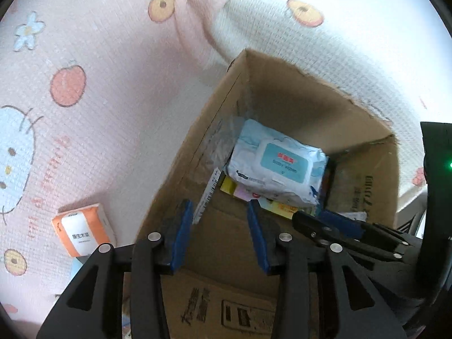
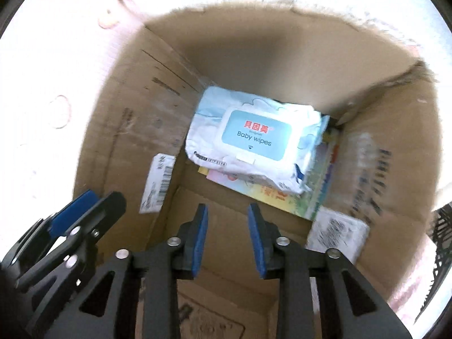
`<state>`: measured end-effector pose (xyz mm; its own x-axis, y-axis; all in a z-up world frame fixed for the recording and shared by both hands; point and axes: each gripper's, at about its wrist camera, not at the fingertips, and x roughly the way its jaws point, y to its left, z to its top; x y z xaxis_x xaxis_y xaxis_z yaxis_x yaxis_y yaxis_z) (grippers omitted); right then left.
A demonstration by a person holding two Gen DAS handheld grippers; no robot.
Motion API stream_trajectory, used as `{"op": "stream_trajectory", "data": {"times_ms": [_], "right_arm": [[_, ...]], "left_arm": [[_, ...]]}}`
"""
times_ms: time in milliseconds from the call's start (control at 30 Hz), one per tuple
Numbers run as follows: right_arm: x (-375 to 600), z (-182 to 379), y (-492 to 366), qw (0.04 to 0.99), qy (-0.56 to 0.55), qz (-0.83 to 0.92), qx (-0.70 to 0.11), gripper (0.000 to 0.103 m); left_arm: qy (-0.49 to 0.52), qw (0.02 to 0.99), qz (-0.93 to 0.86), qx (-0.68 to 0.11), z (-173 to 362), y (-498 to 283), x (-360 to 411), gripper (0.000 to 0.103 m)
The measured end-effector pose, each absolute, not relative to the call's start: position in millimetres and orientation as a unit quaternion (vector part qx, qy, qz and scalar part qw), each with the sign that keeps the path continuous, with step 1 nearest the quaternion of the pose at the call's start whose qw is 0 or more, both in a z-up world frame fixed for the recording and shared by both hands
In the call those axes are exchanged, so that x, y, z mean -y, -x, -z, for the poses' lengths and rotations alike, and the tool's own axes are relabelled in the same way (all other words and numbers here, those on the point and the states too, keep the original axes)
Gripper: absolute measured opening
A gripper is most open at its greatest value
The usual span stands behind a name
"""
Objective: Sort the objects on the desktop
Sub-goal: 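Withdraw the left gripper and move it toward the orange-white tissue pack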
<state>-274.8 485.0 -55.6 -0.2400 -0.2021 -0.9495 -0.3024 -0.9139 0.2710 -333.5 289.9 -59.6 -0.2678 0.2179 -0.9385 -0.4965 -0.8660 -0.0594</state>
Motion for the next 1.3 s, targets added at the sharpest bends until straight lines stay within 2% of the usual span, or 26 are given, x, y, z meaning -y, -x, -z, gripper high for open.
{"op": "stream_trajectory", "data": {"times_ms": [33,100,167,367,567,667,833,900,1033,1200,1300], "right_arm": [[-488,49,266,0.034,0.609,-0.765,-0.207,0.04],[-483,41,253,0.038,0.6,-0.77,-0.213,0.054],[-465,35,254,0.026,0.59,-0.775,-0.224,0.054],[-425,2,224,0.003,0.55,-0.813,-0.192,0.065],[-384,-29,187,-0.035,0.473,-0.874,-0.109,0.067],[-367,-47,157,-0.092,0.425,-0.895,-0.101,0.075],[-349,-55,127,-0.174,0.39,-0.899,-0.102,0.076],[-343,-54,121,-0.2,0.381,-0.897,-0.099,0.076],[-327,-50,112,-0.248,0.361,-0.894,-0.101,0.078],[-293,-47,108,-0.316,0.33,-0.886,-0.083,0.089],[-265,-41,116,-0.334,0.33,-0.881,-0.057,0.09]], "left_arm": [[0.554,0.228,-0.791,-0.122,53,327,-286,0.047],[0.541,0.226,-0.802,-0.116,44,317,-277,0.055],[0.539,0.223,-0.806,-0.103,33,307,-261,0.057],[0.518,0.203,-0.827,-0.083,29,274,-223,0.057],[0.464,0.213,-0.857,-0.064,21,223,-173,0.057],[0.427,0.221,-0.875,-0.056,17,193,-137,0.057],[0.379,0.167,-0.902,-0.126,23,153,-81,0.058],[0.385,0.163,-0.899,-0.13,26,140,-58,0.058],[0.409,0.145,-0.898,-0.067,34,121,-11,0.059],[0.402,0.131,-0.906,0.016,46,117,25,0.061],[0.394,0.128,-0.909,0.036,54,127,35,0.063]]}}
